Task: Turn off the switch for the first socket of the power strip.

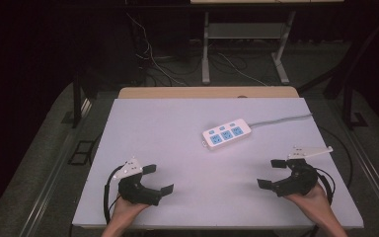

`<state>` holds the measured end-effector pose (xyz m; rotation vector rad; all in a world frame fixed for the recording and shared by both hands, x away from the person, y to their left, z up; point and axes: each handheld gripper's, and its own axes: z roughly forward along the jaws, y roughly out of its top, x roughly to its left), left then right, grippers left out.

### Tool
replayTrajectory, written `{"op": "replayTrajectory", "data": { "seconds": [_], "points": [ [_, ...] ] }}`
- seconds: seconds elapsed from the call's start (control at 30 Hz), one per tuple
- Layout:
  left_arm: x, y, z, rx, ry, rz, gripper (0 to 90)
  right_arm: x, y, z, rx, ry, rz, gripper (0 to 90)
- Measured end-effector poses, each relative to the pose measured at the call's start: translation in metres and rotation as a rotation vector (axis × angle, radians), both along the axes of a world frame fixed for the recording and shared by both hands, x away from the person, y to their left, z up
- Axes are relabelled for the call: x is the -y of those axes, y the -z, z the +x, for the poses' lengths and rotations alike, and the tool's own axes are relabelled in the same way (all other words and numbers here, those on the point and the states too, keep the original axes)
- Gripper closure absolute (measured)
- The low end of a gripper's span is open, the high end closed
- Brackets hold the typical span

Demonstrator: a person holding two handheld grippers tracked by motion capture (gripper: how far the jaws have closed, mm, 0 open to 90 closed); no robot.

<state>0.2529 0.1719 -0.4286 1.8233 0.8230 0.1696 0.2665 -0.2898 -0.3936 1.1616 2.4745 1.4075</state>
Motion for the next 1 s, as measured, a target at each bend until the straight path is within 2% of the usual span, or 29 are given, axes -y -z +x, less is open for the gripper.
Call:
{"op": "replayTrajectory", "data": {
  "seconds": [0.27, 0.37, 1.0],
  "points": [
    [-0.001, 0.0, 0.0, -0.002, -0.004, -0.005, 0.0, 0.001, -0.013, 0.012, 0.006, -0.003, 0.0, 0.3],
    [-0.001, 0.0, 0.0, -0.004, -0.005, -0.008, 0.0, 0.001, -0.016, 0.016, 0.008, -0.004, -0.015, 0.3],
    [-0.001, 0.001, 0.0, -0.007, -0.004, -0.005, 0.0, -0.004, -0.026, 0.053, -0.024, -0.03, -0.061, 0.3]
  ]
}}
